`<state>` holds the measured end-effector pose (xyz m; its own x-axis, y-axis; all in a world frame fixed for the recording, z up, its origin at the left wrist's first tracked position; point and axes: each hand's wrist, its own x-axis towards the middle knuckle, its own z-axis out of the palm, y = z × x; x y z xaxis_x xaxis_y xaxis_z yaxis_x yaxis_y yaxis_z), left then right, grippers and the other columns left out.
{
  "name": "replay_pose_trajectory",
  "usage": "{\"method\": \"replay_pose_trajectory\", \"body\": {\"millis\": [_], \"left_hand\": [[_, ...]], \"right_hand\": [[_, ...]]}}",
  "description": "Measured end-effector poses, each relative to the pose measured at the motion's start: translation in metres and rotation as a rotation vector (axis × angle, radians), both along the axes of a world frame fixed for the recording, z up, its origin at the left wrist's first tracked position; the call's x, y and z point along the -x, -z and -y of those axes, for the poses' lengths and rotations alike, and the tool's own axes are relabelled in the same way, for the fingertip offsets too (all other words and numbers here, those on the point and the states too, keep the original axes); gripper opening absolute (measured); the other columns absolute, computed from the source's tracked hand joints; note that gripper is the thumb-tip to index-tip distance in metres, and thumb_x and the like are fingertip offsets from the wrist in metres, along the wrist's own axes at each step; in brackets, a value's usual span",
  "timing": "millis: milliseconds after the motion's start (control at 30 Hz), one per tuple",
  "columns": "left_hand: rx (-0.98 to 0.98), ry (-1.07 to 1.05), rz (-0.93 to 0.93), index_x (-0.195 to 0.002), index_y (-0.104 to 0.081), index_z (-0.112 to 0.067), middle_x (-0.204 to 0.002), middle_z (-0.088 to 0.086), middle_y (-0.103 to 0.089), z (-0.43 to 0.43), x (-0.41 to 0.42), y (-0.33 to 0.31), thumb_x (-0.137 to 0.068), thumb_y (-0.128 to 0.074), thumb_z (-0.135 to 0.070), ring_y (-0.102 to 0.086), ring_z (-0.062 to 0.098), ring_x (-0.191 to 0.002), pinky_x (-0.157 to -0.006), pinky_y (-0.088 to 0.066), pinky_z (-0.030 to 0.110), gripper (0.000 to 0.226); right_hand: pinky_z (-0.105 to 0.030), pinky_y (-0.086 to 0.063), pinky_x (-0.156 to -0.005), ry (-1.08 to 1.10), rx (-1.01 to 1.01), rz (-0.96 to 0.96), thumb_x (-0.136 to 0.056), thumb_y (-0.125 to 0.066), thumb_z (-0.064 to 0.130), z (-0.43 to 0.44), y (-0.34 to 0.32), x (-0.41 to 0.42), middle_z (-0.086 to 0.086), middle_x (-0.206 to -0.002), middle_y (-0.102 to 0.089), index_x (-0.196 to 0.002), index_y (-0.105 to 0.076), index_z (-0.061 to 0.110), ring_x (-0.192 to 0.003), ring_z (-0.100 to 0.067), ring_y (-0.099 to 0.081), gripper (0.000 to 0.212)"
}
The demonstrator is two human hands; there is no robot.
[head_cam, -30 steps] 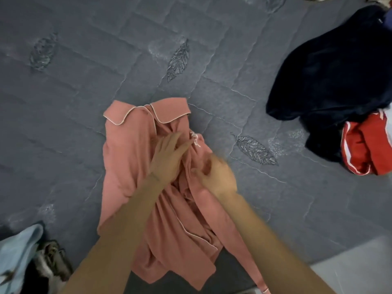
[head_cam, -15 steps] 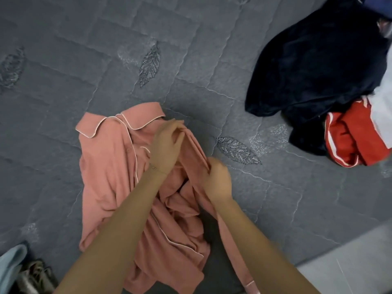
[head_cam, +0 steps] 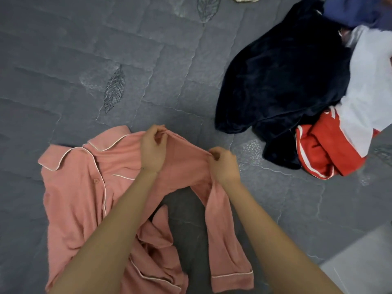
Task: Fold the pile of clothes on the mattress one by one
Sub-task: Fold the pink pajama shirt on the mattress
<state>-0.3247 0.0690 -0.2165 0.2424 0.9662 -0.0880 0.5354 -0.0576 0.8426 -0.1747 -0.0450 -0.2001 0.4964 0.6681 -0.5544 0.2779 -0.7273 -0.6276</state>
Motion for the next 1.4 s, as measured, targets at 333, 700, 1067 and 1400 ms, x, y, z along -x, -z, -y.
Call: {"method": "replay_pose_trajectory", "body": {"millis": [333, 700, 1067, 1400], "left_hand": [[-0.065, 0.706, -0.372, -0.11, -0.068, -0.019, -0.114, -0.001, -0.065, 0.028, -0.045, 0.009, -0.093, -0.057, -0.024, -0.047, 0.023, -0.124, -0.115, -0.006, 0.048, 0.021], [0.082, 0.255, -0.034, -0.085, -0.06, -0.016, -0.082, -0.007, -0.061, 0.006, -0.083, -0.005, -0.091, -0.06, -0.008, -0.055, 0.002, -0.079, -0.079, -0.042, 0.011, 0.01], [-0.001, 0.791, -0.376, -0.103, -0.068, -0.028, -0.099, -0.013, -0.069, 0.039, -0.131, -0.006, -0.091, -0.062, -0.029, -0.059, 0.008, -0.098, -0.1, -0.03, 0.037, 0.014], [0.185, 0.326, -0.027, -0.079, -0.061, -0.008, -0.077, 0.008, -0.061, 0.044, -0.162, -0.016, -0.091, -0.061, -0.01, -0.053, 0.014, -0.075, -0.071, -0.041, 0.019, 0.012]], "right_hand": [[-0.023, -0.045, -0.077, 0.131, -0.102, -0.061, -0.097, -0.047, 0.01, 0.011, 0.007, -0.022, 0.002, -0.091, -0.065, -0.1, -0.067, 0.009, -0.087, -0.014, -0.059, 0.02], [-0.025, -0.044, -0.067, 0.084, 0.007, -0.035, -0.089, -0.05, 0.007, 0.024, 0.001, -0.043, 0.001, -0.077, -0.066, -0.088, -0.07, 0.008, -0.072, -0.016, -0.059, 0.02], [-0.021, -0.038, -0.07, 0.236, -0.064, -0.1, -0.099, -0.046, 0.013, 0.03, -0.003, -0.077, 0.0, -0.088, -0.061, -0.1, -0.065, 0.008, -0.083, -0.014, -0.056, 0.019], [-0.04, -0.052, -0.071, 0.177, 0.128, 0.01, -0.083, -0.049, 0.003, 0.057, 0.002, -0.093, -0.011, -0.087, -0.063, -0.092, -0.063, 0.003, -0.081, -0.029, -0.06, 0.017]]}}
